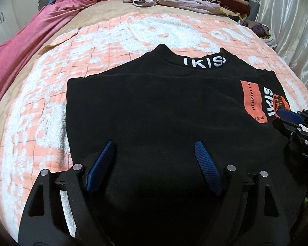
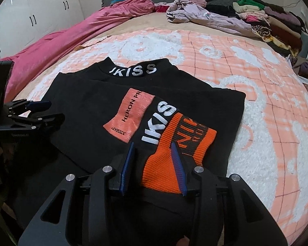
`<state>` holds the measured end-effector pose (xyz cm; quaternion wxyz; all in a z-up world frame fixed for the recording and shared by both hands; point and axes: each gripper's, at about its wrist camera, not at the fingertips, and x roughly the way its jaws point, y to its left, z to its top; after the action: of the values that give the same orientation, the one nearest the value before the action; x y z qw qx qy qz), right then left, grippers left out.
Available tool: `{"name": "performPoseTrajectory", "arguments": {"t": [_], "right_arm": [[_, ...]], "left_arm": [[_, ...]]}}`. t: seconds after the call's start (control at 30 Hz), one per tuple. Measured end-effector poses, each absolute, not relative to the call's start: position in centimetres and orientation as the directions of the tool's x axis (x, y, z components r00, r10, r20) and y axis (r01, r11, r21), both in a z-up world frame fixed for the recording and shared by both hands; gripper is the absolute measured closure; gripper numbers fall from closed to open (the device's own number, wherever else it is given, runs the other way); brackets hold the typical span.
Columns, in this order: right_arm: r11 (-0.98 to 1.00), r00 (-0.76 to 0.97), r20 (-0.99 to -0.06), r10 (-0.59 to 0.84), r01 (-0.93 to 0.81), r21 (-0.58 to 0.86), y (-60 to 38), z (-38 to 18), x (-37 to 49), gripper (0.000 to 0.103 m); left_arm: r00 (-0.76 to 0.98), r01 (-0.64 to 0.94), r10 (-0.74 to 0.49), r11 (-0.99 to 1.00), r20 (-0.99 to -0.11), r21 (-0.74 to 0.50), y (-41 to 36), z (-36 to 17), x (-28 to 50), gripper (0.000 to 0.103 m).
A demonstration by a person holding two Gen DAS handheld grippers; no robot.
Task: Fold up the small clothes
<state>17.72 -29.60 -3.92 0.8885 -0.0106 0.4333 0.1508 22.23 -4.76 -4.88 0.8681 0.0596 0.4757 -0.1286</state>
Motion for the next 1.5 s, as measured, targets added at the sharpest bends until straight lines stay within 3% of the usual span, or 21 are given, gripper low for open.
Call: {"name": "performPoseTrajectory", "arguments": {"t": [0.43, 0.57, 0.63, 0.7, 0.93, 1.5], "right_arm": [[0.949, 0.637, -0.707, 0.307, -0.262, 0.177, -31.2, -1.6, 16.2, 0.036], [0.951, 0.667, -0.678, 0.309, -0.243, 0.194, -32.0, -0.6, 15.5, 0.021], [0.951, 0.682, -0.663, 0.308, -0.233, 0.202, -32.5, 0.0, 15.2, 0.015], [0.957, 0.704, -0.648, 0.291, -0.212, 0.199, -33.0, 0.6, 14.6, 0.012], [0.959, 0.737, -0.615, 0.28, -0.185, 0.214, -34.2, 1.8, 12.8, 0.007], [0.966, 0.807, -0.543, 0.232, -0.125, 0.227, -38.2, 5.0, 8.0, 0.007]], "left_arm": [[0.528, 0.272, -0.193, 0.961, -0.827, -0.051, -4.2, -3.2, 20.7, 0.019], [0.539, 0.263, -0.192, 0.963, -0.82, -0.053, -4.0, -2.3, 20.1, 0.018], [0.543, 0.26, -0.191, 0.964, -0.817, -0.053, -4.0, -1.8, 19.7, 0.01], [0.554, 0.256, -0.193, 0.965, -0.81, -0.055, -3.8, -1.1, 19.3, 0.01], [0.573, 0.254, -0.21, 0.964, -0.792, -0.072, -3.3, 0.6, 17.9, 0.01], [0.618, 0.24, -0.22, 0.967, -0.755, -0.085, -2.3, 3.7, 14.9, 0.01]]}}
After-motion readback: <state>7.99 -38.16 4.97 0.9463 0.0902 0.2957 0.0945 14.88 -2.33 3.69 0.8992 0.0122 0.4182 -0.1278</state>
